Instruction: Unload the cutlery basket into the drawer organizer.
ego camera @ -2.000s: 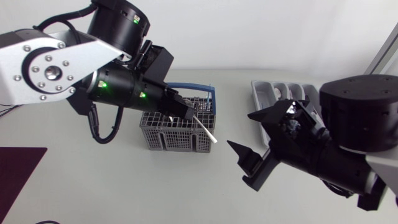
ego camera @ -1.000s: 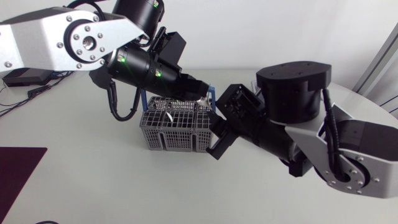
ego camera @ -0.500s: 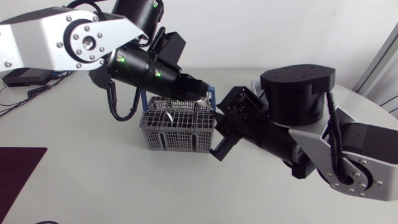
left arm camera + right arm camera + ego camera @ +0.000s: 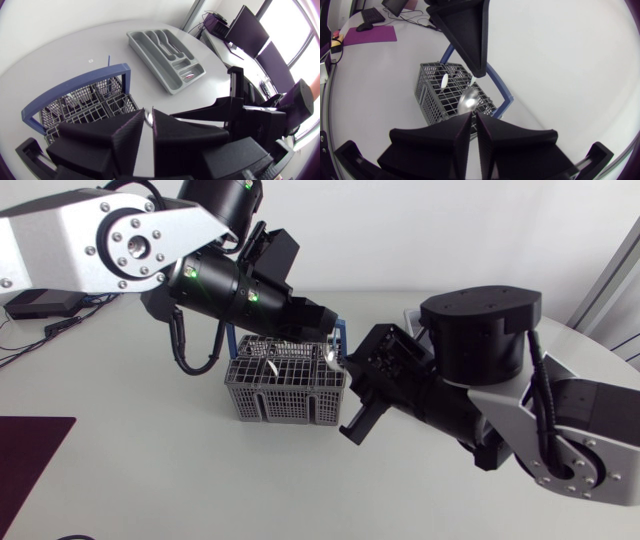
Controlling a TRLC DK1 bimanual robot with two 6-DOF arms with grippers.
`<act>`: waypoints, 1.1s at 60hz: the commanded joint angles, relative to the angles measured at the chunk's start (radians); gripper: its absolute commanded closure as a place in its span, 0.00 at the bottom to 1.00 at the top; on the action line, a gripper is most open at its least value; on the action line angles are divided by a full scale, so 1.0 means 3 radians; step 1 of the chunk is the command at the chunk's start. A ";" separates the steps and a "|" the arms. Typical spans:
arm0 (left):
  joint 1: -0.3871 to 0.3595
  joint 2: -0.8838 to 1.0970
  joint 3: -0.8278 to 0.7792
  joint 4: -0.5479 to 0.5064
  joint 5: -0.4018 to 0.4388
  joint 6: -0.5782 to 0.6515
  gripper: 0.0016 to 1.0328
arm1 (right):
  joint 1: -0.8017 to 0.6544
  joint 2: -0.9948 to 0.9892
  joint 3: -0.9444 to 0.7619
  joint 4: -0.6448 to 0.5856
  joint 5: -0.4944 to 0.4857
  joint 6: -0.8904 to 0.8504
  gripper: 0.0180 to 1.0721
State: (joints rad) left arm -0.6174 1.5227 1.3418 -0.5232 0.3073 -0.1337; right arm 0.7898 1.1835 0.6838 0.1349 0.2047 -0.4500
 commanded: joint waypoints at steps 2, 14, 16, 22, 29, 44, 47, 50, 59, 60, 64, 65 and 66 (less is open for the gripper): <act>-0.0003 -0.0085 0.0052 -0.0010 0.0044 -0.0096 0.57 | -0.0010 -0.0059 -0.0116 -0.0030 -0.0023 -0.0034 0.88; 0.0018 -0.0105 0.0001 -0.0010 0.0044 -0.0091 0.56 | -0.0010 -0.0090 -0.0229 -0.0066 -0.0069 -0.0034 0.88; 0.0023 -0.0111 -0.0009 -0.0010 0.0050 -0.0086 0.56 | -0.0020 -0.0131 -0.0244 -0.0112 -0.0130 -0.0034 0.88; 0.0084 -0.0141 -0.0024 -0.0041 0.0055 -0.0035 0.56 | -0.0158 -0.0202 -0.0254 -0.0281 -0.0350 -0.0034 0.87; 0.0156 -0.0197 -0.0040 -0.0127 0.0055 0.0134 0.44 | -0.0368 -0.0294 -0.0260 -0.0475 -0.0723 -0.0065 0.71; 0.0181 -0.0223 -0.0213 -0.0322 0.0009 0.0614 0.21 | -0.0552 -0.0279 -0.0249 -0.0797 -0.1137 -0.0341 0.47; 0.0181 -0.0233 -0.0275 -0.0368 -0.0017 0.0742 0.17 | -0.0547 -0.0223 -0.0254 -0.0838 -0.1168 -0.0392 0.40; 0.0181 -0.0254 -0.0341 -0.0388 -0.0032 0.0814 0.15 | -0.0547 -0.0177 -0.0265 -0.0879 -0.1194 -0.0448 0.35; 0.0151 -0.0397 -0.0638 -0.0419 -0.0206 0.1151 0.10 | -0.0521 0.0074 -0.0341 -0.0935 -0.1240 -0.0597 0.29; 0.0146 -0.0417 -0.0669 -0.0424 -0.0211 0.1177 0.09 | -0.0521 0.0094 -0.0352 -0.0935 -0.1245 -0.0602 0.29; 0.0130 -0.0499 -0.0801 -0.0444 -0.0283 0.1310 0.08 | -0.0521 0.0186 -0.0377 -0.0920 -0.1265 -0.0643 0.26; 0.0130 -0.0504 -0.0807 -0.0444 -0.0288 0.1315 0.08 | -0.0521 0.0197 -0.0377 -0.0915 -0.1265 -0.0643 0.26; 0.0130 -0.0545 -0.0868 -0.0444 -0.0298 0.1366 0.08 | -0.0516 0.0248 -0.0387 -0.0905 -0.1265 -0.0648 0.24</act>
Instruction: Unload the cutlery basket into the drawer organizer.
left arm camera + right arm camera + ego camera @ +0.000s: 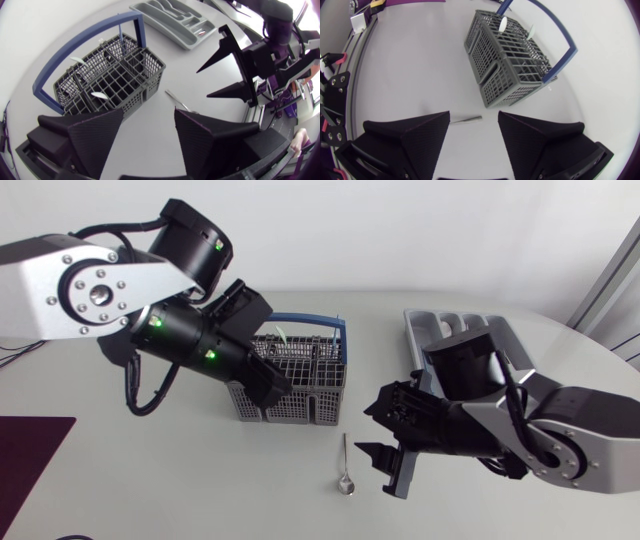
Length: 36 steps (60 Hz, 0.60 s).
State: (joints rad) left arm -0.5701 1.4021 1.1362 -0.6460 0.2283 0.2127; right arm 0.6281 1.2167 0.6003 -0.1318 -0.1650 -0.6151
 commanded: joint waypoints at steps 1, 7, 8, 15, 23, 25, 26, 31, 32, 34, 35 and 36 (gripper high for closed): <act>-0.0027 -0.0164 -0.0208 -0.0035 -0.0035 0.0237 0.08 | 0.0023 0.0173 -0.0114 -0.0011 -0.0033 -0.0112 0.23; -0.0027 -0.0297 -0.0418 -0.0035 -0.0050 0.0360 0.08 | 0.0049 0.0357 -0.0150 0.0025 -0.0033 -0.0148 0.22; -0.0027 -0.0317 -0.0448 -0.0035 -0.0050 0.0375 0.08 | 0.0054 0.0398 -0.0160 0.0051 -0.0028 -0.0153 0.22; 0.0003 -0.0465 -0.0633 -0.0030 -0.0050 0.0472 0.08 | 0.0131 0.0623 -0.0196 0.0148 0.0003 -0.0174 0.22; 0.0024 -0.0629 -0.0852 -0.0030 -0.0050 0.0605 0.08 | 0.0223 0.0766 -0.0206 0.0209 0.0110 -0.0174 0.22; 0.0019 -0.0675 -0.0909 -0.0025 -0.0050 0.0636 0.08 | 0.0238 0.0802 -0.0206 0.0230 0.0136 -0.0174 0.22; 0.0019 -0.0690 -0.0939 -0.0020 -0.0050 0.0646 0.08 | 0.0243 0.0822 -0.0206 0.0240 0.0146 -0.0174 0.22; -0.0002 -0.0742 -0.1042 -0.0004 -0.0050 0.0707 0.08 | 0.0264 0.0914 -0.0206 0.0332 0.0218 -0.0169 0.22; -0.0012 -0.0752 -0.1077 0.0011 -0.0050 0.0718 0.08 | 0.0274 0.0945 -0.0206 0.0347 0.0228 -0.0169 0.22; -0.0017 -0.0752 -0.1123 0.0037 -0.0050 0.0728 0.08 | 0.0289 0.0991 -0.0201 0.0368 0.0259 -0.0169 0.22; -0.0017 -0.0752 -0.1144 0.0042 -0.0050 0.0728 0.08 | 0.0294 0.1006 -0.0201 0.0373 0.0269 -0.0169 0.22; -0.0017 -0.0752 -0.1164 0.0052 -0.0050 0.0733 0.08 | 0.0304 0.1027 -0.0201 0.0388 0.0289 -0.0169 0.22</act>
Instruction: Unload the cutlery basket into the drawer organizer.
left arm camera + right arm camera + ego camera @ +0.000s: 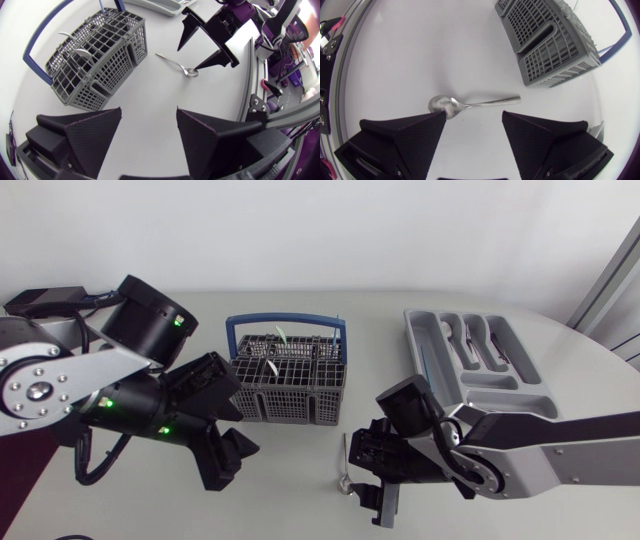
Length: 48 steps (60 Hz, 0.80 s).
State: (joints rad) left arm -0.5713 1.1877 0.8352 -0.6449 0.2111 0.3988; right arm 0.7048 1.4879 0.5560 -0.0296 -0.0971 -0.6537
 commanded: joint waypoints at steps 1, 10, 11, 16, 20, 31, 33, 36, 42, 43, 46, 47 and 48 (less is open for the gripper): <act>-0.0013 -0.0037 -0.0181 0.0058 0.0007 0.0118 0.08 | 0.0054 0.0148 -0.0048 0.0063 0.0078 -0.0040 0.22; -0.0018 -0.0053 -0.0314 0.0109 0.0007 0.0148 0.08 | 0.0207 0.0368 -0.0002 0.0185 0.0165 0.0006 0.22; -0.0018 -0.0058 -0.0330 0.0115 0.0007 0.0153 0.08 | 0.0233 0.0373 0.0013 0.0191 0.0165 0.0021 0.22; -0.0013 -0.0078 -0.0355 0.0125 0.0007 0.0164 0.08 | 0.0330 0.0435 0.0105 0.0185 0.0191 0.0067 0.22; -0.0013 -0.0088 -0.0366 0.0130 0.0007 0.0164 0.08 | 0.0381 0.0465 0.0156 0.0170 0.0196 0.0093 0.22; -0.0013 -0.0109 -0.0406 0.0150 0.0007 0.0189 0.08 | 0.0499 0.0404 0.0274 -0.0014 0.0257 0.0154 0.22; -0.0013 -0.0109 -0.0406 0.0155 0.0007 0.0194 0.08 | 0.0499 0.0343 0.0253 -0.0065 0.0278 0.0154 0.22; -0.0018 -0.0109 -0.0406 0.0161 0.0007 0.0194 0.08 | 0.0489 0.0261 0.0228 -0.0111 0.0293 0.0139 0.22; -0.0018 -0.0099 -0.0412 0.0186 0.0007 0.0199 0.08 | 0.0417 0.0077 0.0177 -0.0264 0.0303 0.0082 0.22; -0.0024 -0.0093 -0.0412 0.0196 0.0007 0.0199 0.08 | 0.0407 0.0056 0.0172 -0.0290 0.0313 0.0077 0.22; -0.0024 -0.0083 -0.0412 0.0201 0.0007 0.0194 0.08 | 0.0366 -0.0031 0.0151 -0.0357 0.0329 0.0047 0.22; -0.0024 -0.0083 -0.0406 0.0207 0.0007 0.0194 0.08 | 0.0340 -0.0066 0.0146 -0.0382 0.0334 0.0026 0.22; -0.0029 -0.0083 -0.0406 0.0212 0.0007 0.0194 0.08 | 0.0325 -0.0087 0.0141 -0.0392 0.0344 0.0016 0.22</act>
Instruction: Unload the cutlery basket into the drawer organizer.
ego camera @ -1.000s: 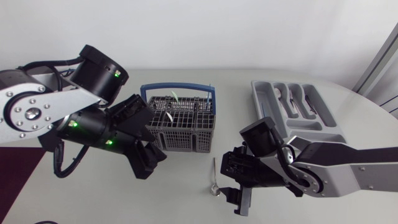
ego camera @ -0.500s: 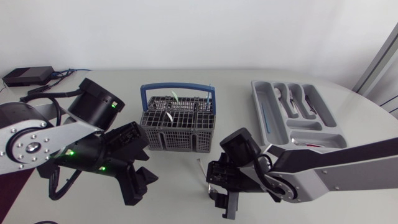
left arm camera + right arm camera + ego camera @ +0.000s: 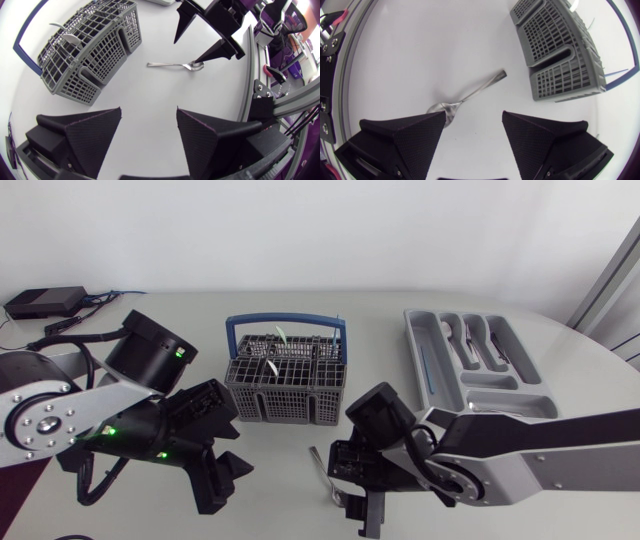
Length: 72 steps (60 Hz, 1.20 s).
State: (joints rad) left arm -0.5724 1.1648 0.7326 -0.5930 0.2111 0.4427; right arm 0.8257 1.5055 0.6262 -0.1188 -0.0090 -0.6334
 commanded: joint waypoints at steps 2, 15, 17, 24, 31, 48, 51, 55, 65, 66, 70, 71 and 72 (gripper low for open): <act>-0.0025 -0.0007 -0.0064 0.0044 0.0007 0.0048 0.08 | -0.0145 -0.0212 -0.0098 -0.0136 0.0055 -0.0082 0.22; -0.0066 -0.0002 -0.0064 0.0054 0.0007 0.0048 0.08 | -0.0160 -0.0176 0.0045 -0.0177 0.0153 0.0010 0.22; -0.0066 -0.0007 -0.0064 0.0054 0.0007 0.0043 0.08 | -0.0155 -0.0099 0.0076 -0.0171 0.0173 0.0025 0.22; -0.0061 -0.0053 -0.0095 0.0049 0.0007 0.0043 0.08 | -0.0124 0.0167 0.0070 -0.0069 0.0183 0.0056 0.22; -0.0040 -0.0099 -0.0110 0.0034 0.0007 0.0043 0.08 | 0.0024 0.0320 0.0055 -0.0003 0.0209 0.0128 0.22; -0.0035 -0.0181 -0.0141 0.0013 0.0007 0.0043 0.08 | 0.0403 0.0519 0.0270 -0.0013 0.0219 0.0317 0.22; -0.0030 -0.0201 -0.0156 0.0013 0.0007 0.0043 0.08 | 0.0454 0.0581 0.0331 -0.0013 0.0229 0.0347 0.22; -0.0025 -0.0222 -0.0172 0.0008 0.0007 0.0043 0.08 | 0.0505 0.0606 0.0393 -0.0013 0.0240 0.0363 0.22; 0.0016 -0.0263 -0.0192 -0.0002 0.0007 0.0048 0.07 | 0.0556 0.0606 0.0505 -0.0054 0.0240 0.0347 0.20; 0.0021 -0.0268 -0.0192 -0.0002 0.0002 0.0048 0.07 | 0.0556 0.0606 0.0510 -0.0069 0.0240 0.0332 0.20; 0.0037 -0.0268 -0.0177 -0.0002 0.0002 0.0053 0.07 | 0.0546 0.0601 0.0515 -0.0074 0.0224 0.0214 0.18; 0.0037 -0.0268 -0.0172 -0.0002 0.0002 0.0053 0.07 | 0.0541 0.0596 0.0515 -0.0074 0.0219 0.0189 0.17; 0.0037 -0.0268 -0.0172 -0.0002 0.0002 0.0053 0.07 | 0.0535 0.0591 0.0515 -0.0090 0.0209 0.0158 0.17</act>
State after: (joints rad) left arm -0.5701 1.0973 0.6991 -0.5858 0.2108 0.4431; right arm 0.9848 1.6707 0.7658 -0.1307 0.0532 -0.5549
